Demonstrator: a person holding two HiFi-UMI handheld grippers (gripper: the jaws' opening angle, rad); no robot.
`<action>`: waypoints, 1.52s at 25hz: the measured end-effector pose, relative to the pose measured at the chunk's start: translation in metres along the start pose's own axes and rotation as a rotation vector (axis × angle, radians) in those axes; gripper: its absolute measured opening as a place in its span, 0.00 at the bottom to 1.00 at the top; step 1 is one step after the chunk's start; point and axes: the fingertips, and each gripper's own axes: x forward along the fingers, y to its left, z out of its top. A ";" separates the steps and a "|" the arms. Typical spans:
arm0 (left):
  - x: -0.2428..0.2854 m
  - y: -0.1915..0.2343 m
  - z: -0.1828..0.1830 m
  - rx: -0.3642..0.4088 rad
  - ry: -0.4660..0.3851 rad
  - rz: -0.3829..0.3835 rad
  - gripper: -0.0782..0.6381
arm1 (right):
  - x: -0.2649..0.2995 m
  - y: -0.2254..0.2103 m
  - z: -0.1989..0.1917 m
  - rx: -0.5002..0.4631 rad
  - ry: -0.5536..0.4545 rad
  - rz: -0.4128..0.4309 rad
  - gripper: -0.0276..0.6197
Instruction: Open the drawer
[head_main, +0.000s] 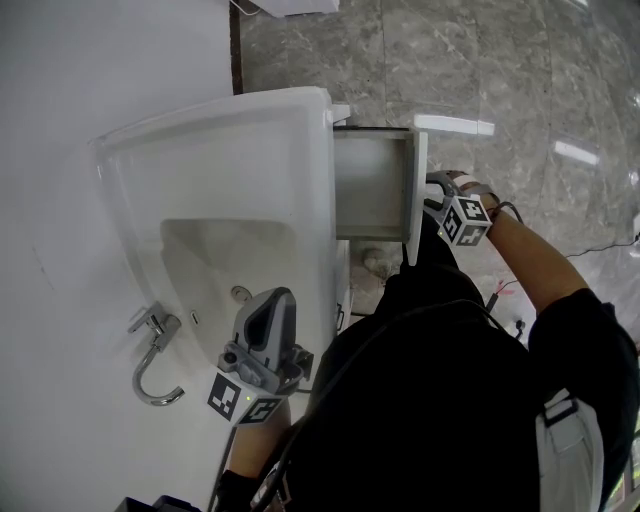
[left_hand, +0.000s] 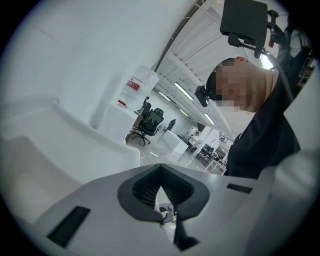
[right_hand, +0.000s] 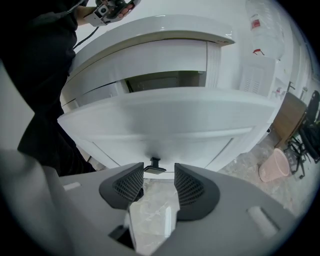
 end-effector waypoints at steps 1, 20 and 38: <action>-0.006 -0.002 0.003 0.002 -0.011 0.005 0.10 | -0.005 -0.001 -0.001 -0.003 0.011 -0.004 0.29; -0.217 -0.019 0.063 0.036 -0.396 0.304 0.10 | -0.211 -0.115 0.239 -0.139 -0.268 -0.329 0.19; -0.548 -0.072 0.005 0.018 -0.786 0.913 0.10 | -0.193 0.229 0.636 -0.429 -0.616 0.452 0.04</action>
